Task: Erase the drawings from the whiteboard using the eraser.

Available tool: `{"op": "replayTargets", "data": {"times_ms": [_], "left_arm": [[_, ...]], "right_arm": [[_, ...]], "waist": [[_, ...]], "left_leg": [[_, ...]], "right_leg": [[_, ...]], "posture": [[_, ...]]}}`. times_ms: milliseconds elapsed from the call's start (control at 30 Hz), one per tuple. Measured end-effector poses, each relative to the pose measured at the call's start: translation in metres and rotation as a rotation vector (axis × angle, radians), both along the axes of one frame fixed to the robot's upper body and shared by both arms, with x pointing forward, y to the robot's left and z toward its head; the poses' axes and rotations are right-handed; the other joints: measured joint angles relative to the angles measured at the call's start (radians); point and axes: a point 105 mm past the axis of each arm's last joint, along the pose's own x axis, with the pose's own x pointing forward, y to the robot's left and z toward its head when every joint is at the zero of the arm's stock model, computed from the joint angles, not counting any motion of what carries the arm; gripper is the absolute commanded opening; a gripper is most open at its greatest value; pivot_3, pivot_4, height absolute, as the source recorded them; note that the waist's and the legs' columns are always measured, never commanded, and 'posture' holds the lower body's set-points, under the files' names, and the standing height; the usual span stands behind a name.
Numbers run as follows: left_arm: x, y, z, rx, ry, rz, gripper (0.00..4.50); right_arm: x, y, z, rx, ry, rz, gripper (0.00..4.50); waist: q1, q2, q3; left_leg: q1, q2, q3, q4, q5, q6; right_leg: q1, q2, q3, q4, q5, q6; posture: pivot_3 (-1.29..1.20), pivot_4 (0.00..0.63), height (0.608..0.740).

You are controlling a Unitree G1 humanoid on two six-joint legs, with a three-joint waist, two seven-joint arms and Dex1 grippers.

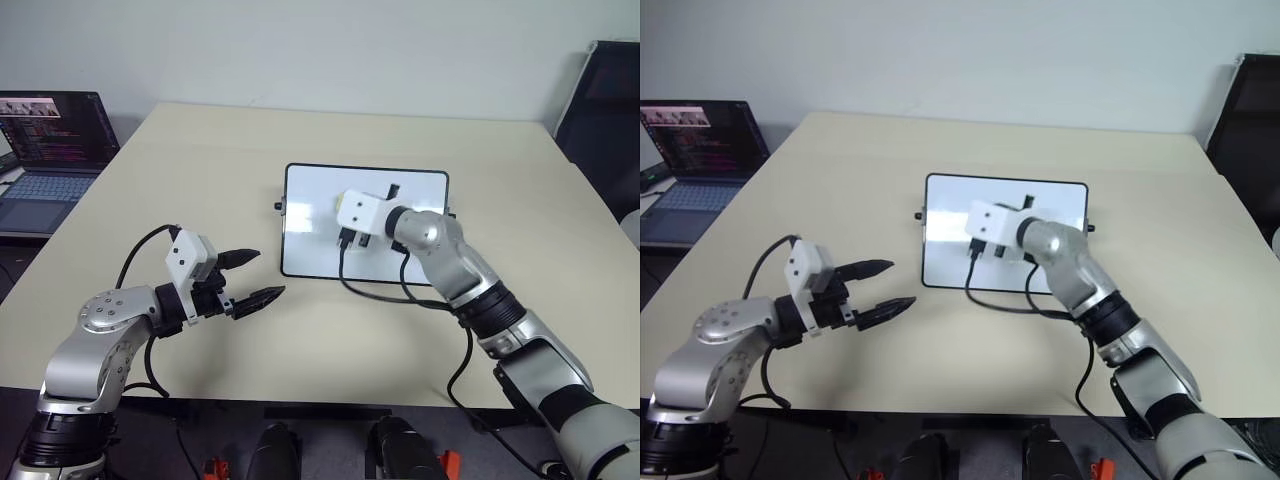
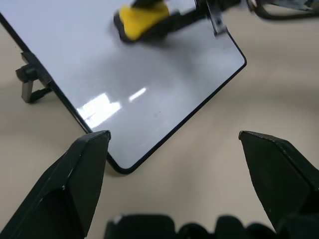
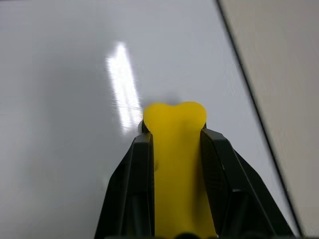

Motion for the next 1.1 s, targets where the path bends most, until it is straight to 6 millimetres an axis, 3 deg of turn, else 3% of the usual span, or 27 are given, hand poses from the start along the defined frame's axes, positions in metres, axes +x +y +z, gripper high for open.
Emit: {"op": "replayTargets", "data": {"times_ms": [133,300,400,567,767,967,1100], "left_arm": [[0.000,-0.001,0.001,0.000,-0.002,-0.002,4.50],[0.000,-0.001,0.001,0.000,-0.002,-0.006,4.50],[0.001,-0.002,0.001,0.000,-0.004,-0.009,4.50],[0.001,-0.003,0.002,-0.011,-0.009,-0.007,4.50],[0.004,-0.010,0.011,-0.043,-0.035,-0.038,4.50],[0.012,-0.045,0.034,-0.030,-0.121,-0.210,4.50],[0.017,-0.073,0.038,-0.010,-0.137,-0.367,4.50]], "right_arm": [[-0.009,-0.001,-0.007,-0.031,0.047,0.046,0.97],[-0.040,0.000,-0.042,-0.115,0.207,0.158,0.97],[-0.042,-0.003,-0.044,-0.094,0.204,0.145,0.97],[-0.042,-0.045,-0.032,0.126,0.183,-0.016,0.97],[-0.084,-0.097,-0.032,0.431,0.217,-0.225,0.97],[-0.121,-0.131,-0.042,0.677,0.246,-0.499,0.97],[-0.131,-0.152,-0.054,0.735,0.265,-0.671,0.97]], "waist": [[-0.001,0.000,0.000],[-0.001,0.000,0.000],[-0.001,0.000,0.000],[0.008,0.000,0.001],[0.013,0.001,0.001],[0.020,0.001,0.001],[0.023,0.001,0.001]], "left_leg": [[0.000,0.001,0.000,-0.002,0.000,0.000],[0.000,0.001,0.001,-0.003,0.000,0.000],[0.000,0.001,0.001,-0.002,0.000,0.000],[-0.002,0.000,0.001,-0.001,0.000,0.000],[-0.007,0.000,0.000,-0.005,-0.003,-0.003],[-0.007,0.000,0.000,-0.004,-0.003,-0.004],[-0.006,0.000,0.001,0.000,-0.003,-0.004]], "right_leg": [[0.003,0.000,0.000,0.001,-0.002,0.002],[0.003,0.001,0.000,0.001,-0.003,0.003],[0.003,0.001,0.000,0.001,-0.002,0.001],[0.002,0.000,0.001,-0.002,-0.002,0.002],[-0.002,0.000,-0.001,0.002,-0.004,0.005],[-0.002,0.001,-0.001,0.001,-0.010,0.004],[0.000,0.000,0.000,0.001,-0.008,0.002]], "posture": [[0.00,0.150,0.740],[0.00,0.150,0.740],[0.00,0.150,0.740],[0.00,0.150,0.740],[0.00,0.150,0.740],[0.00,0.150,0.740],[0.00,0.150,0.740]]}}
